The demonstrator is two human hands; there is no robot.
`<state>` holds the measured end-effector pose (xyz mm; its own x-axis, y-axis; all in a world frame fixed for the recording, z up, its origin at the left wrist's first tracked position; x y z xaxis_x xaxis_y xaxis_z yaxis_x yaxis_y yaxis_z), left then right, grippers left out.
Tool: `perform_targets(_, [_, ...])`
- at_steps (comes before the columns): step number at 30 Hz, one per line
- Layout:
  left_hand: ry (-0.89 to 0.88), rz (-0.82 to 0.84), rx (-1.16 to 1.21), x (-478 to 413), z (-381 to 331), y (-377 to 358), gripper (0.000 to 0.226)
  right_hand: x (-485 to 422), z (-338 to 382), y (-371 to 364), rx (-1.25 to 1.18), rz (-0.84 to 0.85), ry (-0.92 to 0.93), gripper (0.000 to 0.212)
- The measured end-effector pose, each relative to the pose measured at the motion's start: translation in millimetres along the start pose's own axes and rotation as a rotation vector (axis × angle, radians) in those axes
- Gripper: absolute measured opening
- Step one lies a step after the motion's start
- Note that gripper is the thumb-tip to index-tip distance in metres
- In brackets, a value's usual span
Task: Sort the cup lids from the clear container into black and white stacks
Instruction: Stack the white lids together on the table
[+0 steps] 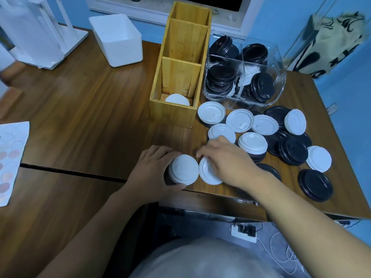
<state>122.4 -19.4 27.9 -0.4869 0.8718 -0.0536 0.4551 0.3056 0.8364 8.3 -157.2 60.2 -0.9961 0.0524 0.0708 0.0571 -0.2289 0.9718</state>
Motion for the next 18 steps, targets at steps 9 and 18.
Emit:
perform_targets(9, [0.003,-0.009,-0.008,0,-1,-2,0.078,68,10,-14,-0.057,-0.317,-0.266,0.062])
perform_targets(18, [-0.011,0.021,0.008,1,-5,-3,0.082,58,4,1,-0.338,-0.318,-0.06,0.071])
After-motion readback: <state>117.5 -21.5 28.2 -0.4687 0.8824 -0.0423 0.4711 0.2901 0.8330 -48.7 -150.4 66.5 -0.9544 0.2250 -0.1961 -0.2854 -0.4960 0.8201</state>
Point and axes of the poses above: each hand's wrist, its own x-axis away from the middle knuckle, its own y-axis out of the back of the hand, z = x × y, the point moved 8 cm from there along -x, towards the middle knuckle, and after that the axes turned 15 degrees about y, right-handed, at the moved point
